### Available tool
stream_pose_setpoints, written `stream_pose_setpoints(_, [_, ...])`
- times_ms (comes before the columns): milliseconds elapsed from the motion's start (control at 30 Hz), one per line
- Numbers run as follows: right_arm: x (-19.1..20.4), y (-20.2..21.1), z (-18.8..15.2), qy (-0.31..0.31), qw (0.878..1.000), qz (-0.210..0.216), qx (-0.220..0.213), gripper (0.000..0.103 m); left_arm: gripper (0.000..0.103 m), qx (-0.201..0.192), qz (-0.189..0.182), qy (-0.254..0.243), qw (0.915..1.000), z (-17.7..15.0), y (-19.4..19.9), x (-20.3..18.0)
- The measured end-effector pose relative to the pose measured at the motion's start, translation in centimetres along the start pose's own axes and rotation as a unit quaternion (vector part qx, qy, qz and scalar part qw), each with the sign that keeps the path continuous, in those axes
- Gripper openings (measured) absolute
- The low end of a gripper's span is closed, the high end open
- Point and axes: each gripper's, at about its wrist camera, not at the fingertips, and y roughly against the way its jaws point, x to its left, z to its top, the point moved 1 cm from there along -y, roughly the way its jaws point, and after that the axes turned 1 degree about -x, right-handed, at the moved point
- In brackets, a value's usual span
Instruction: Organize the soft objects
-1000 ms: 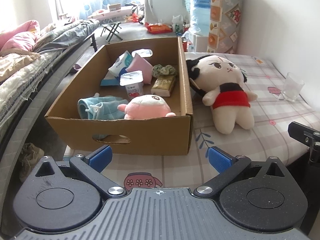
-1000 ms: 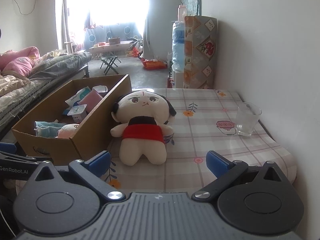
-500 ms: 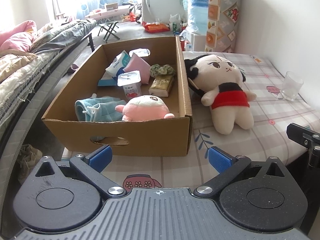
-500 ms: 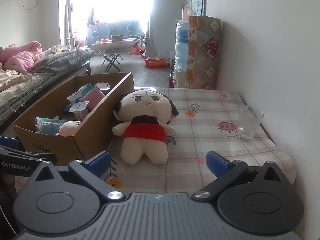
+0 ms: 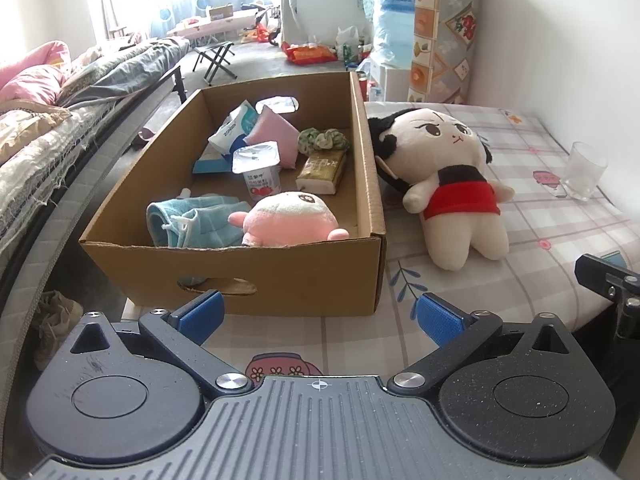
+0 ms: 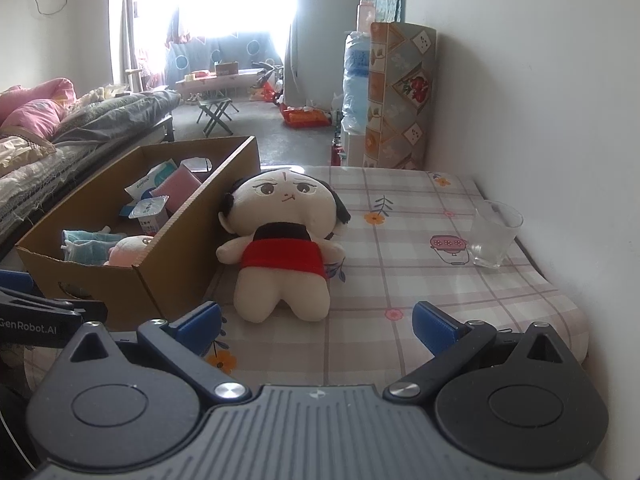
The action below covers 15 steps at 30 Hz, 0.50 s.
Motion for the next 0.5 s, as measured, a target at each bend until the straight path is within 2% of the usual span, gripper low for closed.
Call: stream_pose_setpoints(500, [-0.45,0.13,-0.17,-0.001,1.0,-0.005,0.001,0.103,0.103,0.001,-0.001,-0.009,1.0,0.16,0.17,-0.36])
